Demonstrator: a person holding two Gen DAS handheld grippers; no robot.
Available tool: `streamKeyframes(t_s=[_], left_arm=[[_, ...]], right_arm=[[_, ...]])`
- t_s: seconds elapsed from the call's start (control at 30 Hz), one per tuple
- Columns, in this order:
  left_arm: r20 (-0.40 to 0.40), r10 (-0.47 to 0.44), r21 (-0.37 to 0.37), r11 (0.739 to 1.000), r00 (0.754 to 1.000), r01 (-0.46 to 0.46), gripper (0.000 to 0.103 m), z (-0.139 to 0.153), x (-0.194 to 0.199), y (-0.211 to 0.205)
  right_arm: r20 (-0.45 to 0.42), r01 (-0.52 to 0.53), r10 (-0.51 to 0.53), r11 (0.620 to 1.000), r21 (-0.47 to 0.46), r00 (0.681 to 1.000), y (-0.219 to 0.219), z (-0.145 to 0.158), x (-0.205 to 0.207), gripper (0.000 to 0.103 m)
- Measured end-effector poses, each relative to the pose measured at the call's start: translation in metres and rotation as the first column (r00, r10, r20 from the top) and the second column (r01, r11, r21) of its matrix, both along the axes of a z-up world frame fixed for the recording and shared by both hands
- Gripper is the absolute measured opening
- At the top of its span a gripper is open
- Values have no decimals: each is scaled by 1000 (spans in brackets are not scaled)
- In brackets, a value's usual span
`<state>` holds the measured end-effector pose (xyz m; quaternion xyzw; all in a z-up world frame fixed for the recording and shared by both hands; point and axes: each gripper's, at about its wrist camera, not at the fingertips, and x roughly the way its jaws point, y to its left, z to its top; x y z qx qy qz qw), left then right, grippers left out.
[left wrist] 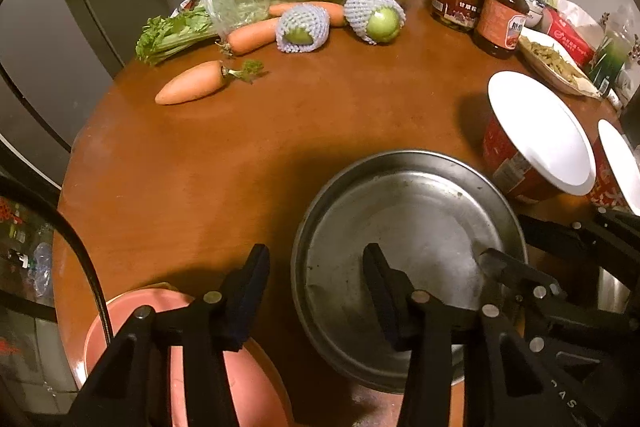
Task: Organize plates and bowls
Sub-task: 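Lift the grey metal tray with the left tool toward the pink plate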
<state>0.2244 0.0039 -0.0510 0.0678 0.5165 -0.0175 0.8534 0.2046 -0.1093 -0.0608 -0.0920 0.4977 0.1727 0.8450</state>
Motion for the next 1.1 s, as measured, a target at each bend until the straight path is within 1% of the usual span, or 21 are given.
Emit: streamKeyframes(t_s=[0.07,0.13,0.27,0.33,0.47,0.57,0.77,1.1], left_arm=[[-11,-5,-12,1000,1000,5,42,-3,1,0],[-20,-11,-8,1000,1000,11,32,-6,0,-1],[-7,-11,12,1000,1000,11,30,-6,-3,-3],[-3,-9,15,1000,1000,9,28,-6,-5,-2],[12,-1,3,1000,1000,1,28,-1,-10,0],[16,7,-5,1000,1000,-7,28,4,-13,3],[49,18,-4,1000,999,-18,28,16,-23,6],[72,28,-2,1000,997,-28,28,28,-36,6]], right_arm=[[-4,-6,6,1000,-9,1000,2,-3,1,30],[-7,-14,14,1000,-10,1000,4,-5,1,28],[3,-22,22,1000,-20,1000,7,-5,-1,26],[5,-18,18,1000,-19,1000,6,-5,-1,25],[5,-14,14,1000,-10,1000,5,-5,-2,25],[20,-17,17,1000,6,1000,4,0,-5,25],[47,-31,30,999,23,998,6,12,-15,25],[83,-38,34,998,43,996,6,26,-26,25]])
